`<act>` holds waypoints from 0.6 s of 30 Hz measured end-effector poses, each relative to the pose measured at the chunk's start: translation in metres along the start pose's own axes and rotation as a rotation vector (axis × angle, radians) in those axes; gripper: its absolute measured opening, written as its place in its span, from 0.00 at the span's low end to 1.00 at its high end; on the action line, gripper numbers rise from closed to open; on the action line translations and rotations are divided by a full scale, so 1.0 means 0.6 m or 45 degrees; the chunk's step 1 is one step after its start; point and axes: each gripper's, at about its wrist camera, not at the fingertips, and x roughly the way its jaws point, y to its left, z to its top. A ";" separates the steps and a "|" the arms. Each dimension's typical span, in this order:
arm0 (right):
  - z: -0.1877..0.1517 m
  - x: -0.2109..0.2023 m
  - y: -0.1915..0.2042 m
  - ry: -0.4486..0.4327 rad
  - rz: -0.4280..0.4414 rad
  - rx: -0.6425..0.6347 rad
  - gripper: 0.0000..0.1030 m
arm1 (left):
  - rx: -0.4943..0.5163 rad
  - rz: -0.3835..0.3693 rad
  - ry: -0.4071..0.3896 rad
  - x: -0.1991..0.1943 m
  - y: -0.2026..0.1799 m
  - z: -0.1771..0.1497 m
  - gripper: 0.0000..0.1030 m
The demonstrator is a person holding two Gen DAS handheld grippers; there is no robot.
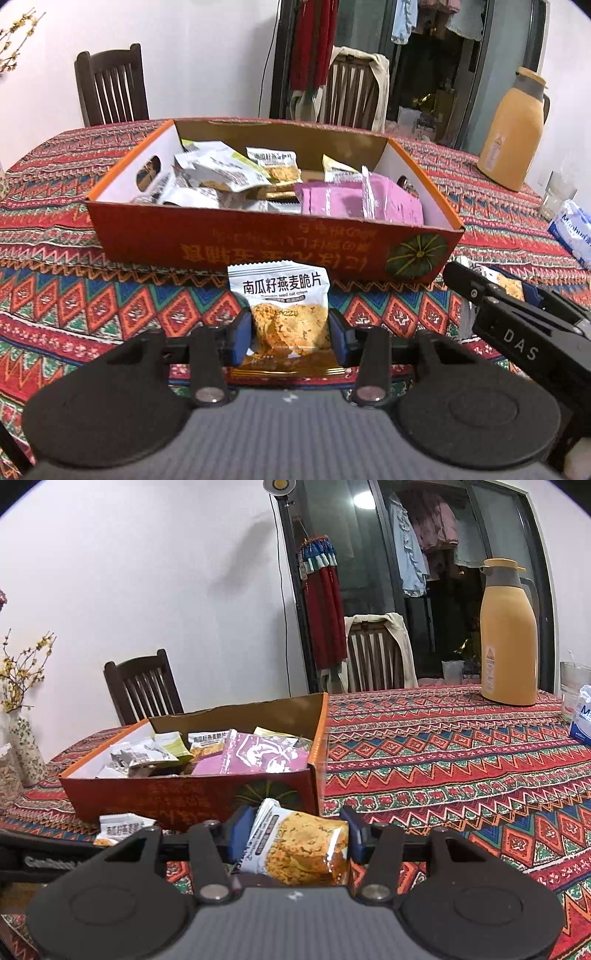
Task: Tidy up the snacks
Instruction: 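Carry both packets into the cardboard box and open both grippers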
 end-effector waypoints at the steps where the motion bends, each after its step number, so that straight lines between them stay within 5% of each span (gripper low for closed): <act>1: 0.000 -0.001 0.001 -0.004 0.002 -0.004 0.50 | -0.003 -0.003 -0.008 -0.005 0.003 0.001 0.42; 18: 0.035 -0.025 0.067 -0.084 0.032 -0.142 0.50 | 0.014 -0.032 -0.169 -0.064 0.048 0.047 0.42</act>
